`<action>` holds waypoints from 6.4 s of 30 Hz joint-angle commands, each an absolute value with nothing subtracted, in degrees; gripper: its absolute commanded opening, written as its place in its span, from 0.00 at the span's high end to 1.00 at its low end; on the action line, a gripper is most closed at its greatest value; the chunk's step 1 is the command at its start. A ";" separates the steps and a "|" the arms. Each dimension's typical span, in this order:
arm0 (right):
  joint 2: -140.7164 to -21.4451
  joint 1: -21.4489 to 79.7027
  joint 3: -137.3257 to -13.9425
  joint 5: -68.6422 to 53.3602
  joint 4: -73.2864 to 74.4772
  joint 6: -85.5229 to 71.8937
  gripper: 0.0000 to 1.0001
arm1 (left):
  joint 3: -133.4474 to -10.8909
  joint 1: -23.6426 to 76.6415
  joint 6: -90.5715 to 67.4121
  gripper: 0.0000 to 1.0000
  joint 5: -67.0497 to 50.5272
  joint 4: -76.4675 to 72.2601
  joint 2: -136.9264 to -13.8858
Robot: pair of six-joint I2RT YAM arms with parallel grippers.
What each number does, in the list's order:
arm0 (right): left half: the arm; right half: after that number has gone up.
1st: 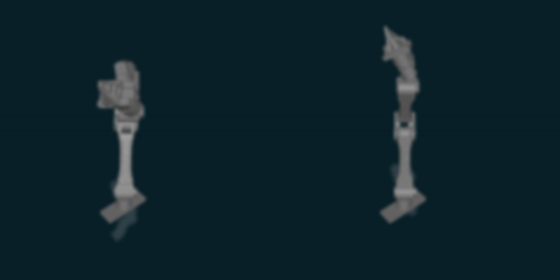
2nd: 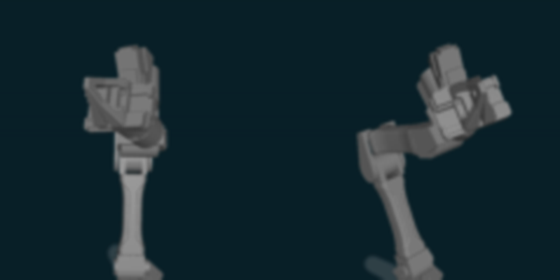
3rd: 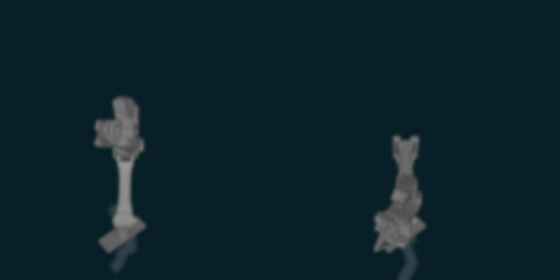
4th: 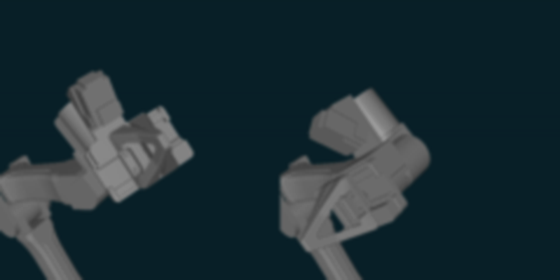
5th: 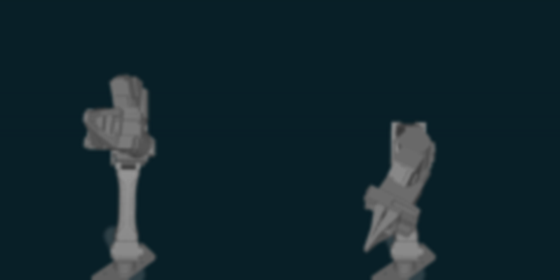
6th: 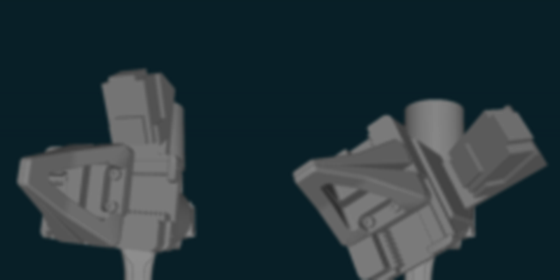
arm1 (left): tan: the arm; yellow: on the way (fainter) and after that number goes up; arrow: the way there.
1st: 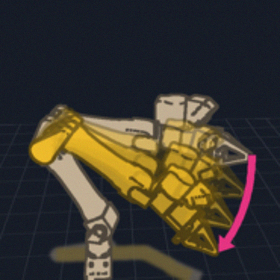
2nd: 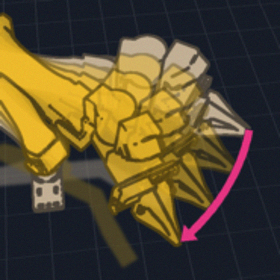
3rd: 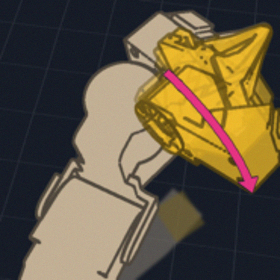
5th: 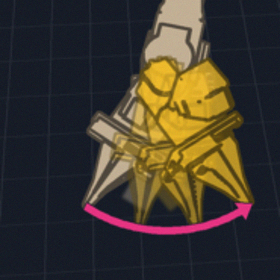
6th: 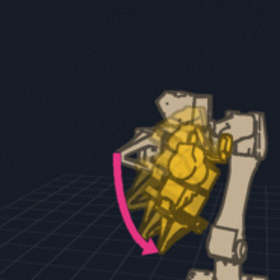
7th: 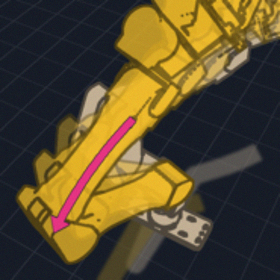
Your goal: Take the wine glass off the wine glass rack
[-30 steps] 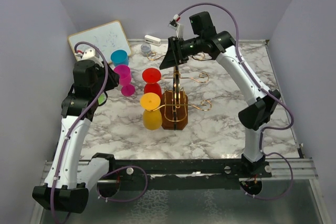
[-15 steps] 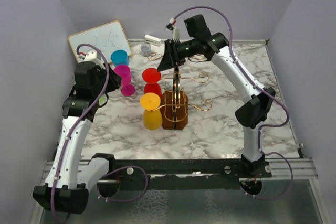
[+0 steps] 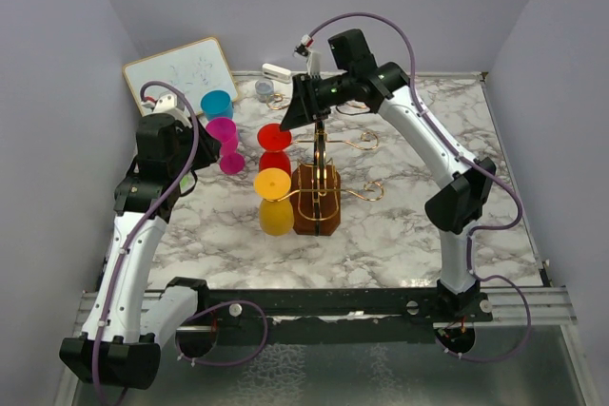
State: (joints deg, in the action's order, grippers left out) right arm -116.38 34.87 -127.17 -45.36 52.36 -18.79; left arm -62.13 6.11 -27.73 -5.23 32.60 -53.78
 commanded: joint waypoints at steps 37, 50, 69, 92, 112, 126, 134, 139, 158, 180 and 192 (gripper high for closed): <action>-113.06 37.47 -121.23 -35.17 49.96 -18.36 0.59 | -58.25 5.86 -28.20 0.69 -7.86 30.72 -52.39; -113.04 38.79 -121.80 -37.92 50.77 -16.93 0.59 | -57.93 5.89 -28.64 0.69 -8.61 30.33 -52.34; -109.98 39.64 -119.00 -37.80 45.47 -19.10 0.80 | -57.33 5.84 -28.59 0.69 -8.88 30.68 -51.88; -109.61 40.46 -117.72 -41.90 41.17 -21.45 0.74 | -57.13 5.93 -28.57 0.69 -9.23 30.67 -52.53; -110.50 41.44 -117.50 -35.34 43.32 -21.90 0.94 | -56.84 5.89 -28.79 0.69 -9.40 30.58 -52.65; -105.06 38.42 -108.80 -35.29 35.81 -29.04 0.98 | -57.07 5.88 -29.30 0.69 -9.64 31.19 -52.64; -104.05 36.35 -107.12 -36.19 34.69 -30.99 0.99 | -57.17 5.87 -29.91 0.69 -10.27 30.56 -53.02; -103.36 35.07 -105.92 -35.43 33.15 -32.66 0.99 | -57.07 5.89 -29.90 0.69 -10.04 30.72 -52.86; -103.22 33.35 -104.47 -35.75 25.88 -36.75 0.99 | -56.95 5.93 -30.07 0.62 -10.46 30.96 -53.38; -114.03 33.40 -115.52 -51.48 15.66 -42.78 0.99 | -58.06 5.89 -29.04 0.57 -8.36 33.12 -52.45; -118.28 33.47 -122.07 -55.63 9.89 -37.19 0.99 | -57.73 5.89 -29.68 0.57 -7.56 33.02 -51.40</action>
